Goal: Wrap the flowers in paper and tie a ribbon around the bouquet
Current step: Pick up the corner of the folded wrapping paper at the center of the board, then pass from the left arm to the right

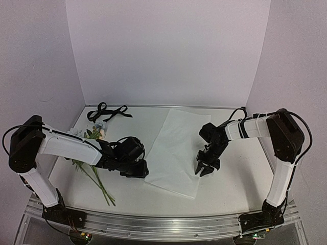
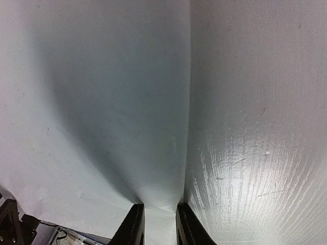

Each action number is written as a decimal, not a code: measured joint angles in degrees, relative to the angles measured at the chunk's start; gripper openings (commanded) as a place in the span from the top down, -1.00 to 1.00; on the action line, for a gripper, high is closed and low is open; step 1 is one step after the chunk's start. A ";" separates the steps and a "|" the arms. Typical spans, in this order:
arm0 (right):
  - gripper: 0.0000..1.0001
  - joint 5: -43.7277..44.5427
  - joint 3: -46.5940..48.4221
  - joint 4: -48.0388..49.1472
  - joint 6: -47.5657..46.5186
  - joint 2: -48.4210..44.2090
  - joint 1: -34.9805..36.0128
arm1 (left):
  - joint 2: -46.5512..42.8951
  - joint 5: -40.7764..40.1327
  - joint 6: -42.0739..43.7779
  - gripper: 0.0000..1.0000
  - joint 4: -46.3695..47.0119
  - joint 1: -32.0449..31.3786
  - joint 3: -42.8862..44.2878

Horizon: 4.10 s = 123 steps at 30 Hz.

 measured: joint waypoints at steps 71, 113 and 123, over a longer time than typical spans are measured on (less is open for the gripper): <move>-0.74 24.64 -16.63 -5.59 -3.14 -52.32 7.27 | 14.77 30.11 28.27 1.00 -2.90 -9.96 37.73; -0.96 -3.37 17.37 5.81 1.65 -22.82 -8.92 | 18.37 32.47 31.76 1.00 -8.05 -10.81 41.01; -0.97 -8.63 24.70 -4.68 -6.30 -14.25 -8.31 | 20.25 32.89 33.45 1.00 -11.51 -11.42 43.43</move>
